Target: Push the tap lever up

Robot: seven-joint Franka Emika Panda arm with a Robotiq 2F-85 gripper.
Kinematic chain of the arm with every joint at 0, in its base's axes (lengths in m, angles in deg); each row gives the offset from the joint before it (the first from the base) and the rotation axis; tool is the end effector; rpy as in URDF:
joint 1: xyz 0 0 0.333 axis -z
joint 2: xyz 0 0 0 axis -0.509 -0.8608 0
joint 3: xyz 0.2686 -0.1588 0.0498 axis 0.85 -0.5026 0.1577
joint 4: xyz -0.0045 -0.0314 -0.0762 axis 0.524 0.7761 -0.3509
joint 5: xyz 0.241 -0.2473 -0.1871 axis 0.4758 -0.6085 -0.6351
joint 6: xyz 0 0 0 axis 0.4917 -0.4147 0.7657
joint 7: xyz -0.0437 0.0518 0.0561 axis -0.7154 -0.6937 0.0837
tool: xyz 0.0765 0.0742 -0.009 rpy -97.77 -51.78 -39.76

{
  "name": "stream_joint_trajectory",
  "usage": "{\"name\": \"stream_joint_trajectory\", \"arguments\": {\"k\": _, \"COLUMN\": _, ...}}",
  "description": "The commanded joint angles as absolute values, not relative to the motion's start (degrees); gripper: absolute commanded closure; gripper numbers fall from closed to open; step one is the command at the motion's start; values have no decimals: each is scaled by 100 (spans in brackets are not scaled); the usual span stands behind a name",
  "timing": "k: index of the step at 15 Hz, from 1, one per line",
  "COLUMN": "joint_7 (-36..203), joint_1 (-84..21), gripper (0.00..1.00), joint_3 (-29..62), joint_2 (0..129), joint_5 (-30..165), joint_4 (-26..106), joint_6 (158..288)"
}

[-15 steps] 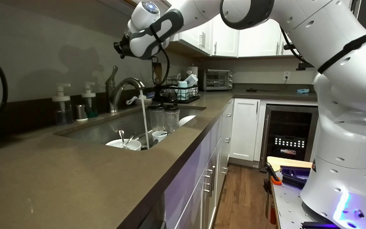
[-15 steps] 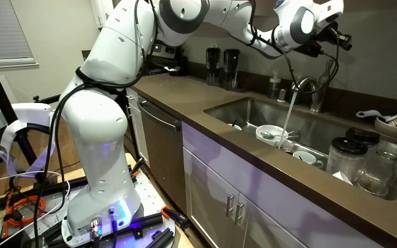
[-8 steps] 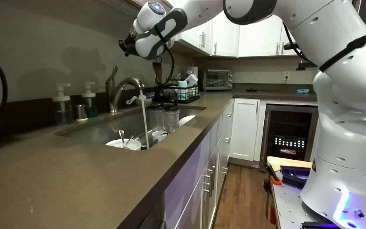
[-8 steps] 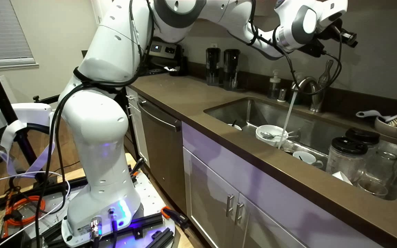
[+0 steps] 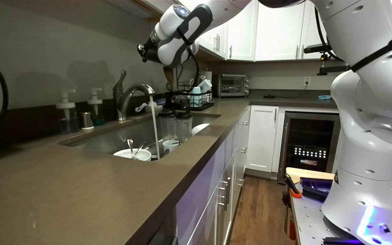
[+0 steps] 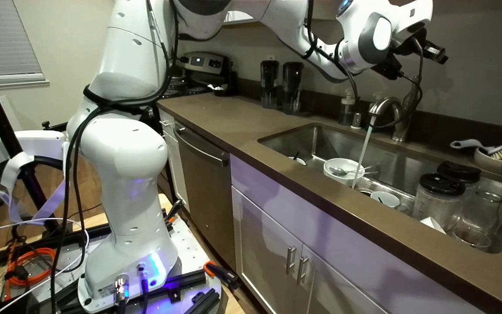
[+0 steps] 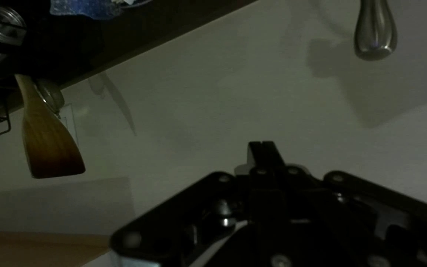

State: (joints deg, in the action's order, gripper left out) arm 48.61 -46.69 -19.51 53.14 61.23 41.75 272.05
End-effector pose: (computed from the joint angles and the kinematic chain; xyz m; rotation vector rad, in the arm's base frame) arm 0.6887 -0.1791 0.5262 2.3356 -0.8241 1.6707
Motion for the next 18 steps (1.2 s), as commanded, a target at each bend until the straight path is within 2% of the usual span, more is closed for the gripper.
{"name": "stream_joint_trajectory", "arguments": {"k": 1, "joint_7": 4824, "joint_1": -5221, "gripper": 97, "joint_3": -2385, "joint_2": 5920, "joint_5": 6026, "joint_4": 5057, "joint_6": 27424}}
{"name": "stream_joint_trajectory", "arguments": {"k": 9, "joint_7": 4952, "joint_1": -6491, "gripper": 97, "joint_3": -3540, "joint_2": 6780, "joint_5": 5804, "joint_4": 5958, "joint_6": 27154}}
{"name": "stream_joint_trajectory", "arguments": {"k": 18, "joint_7": 4900, "joint_1": -8476, "gripper": 97, "joint_3": -5262, "joint_2": 7932, "joint_5": 4711, "joint_4": 6432, "joint_6": 25998}}
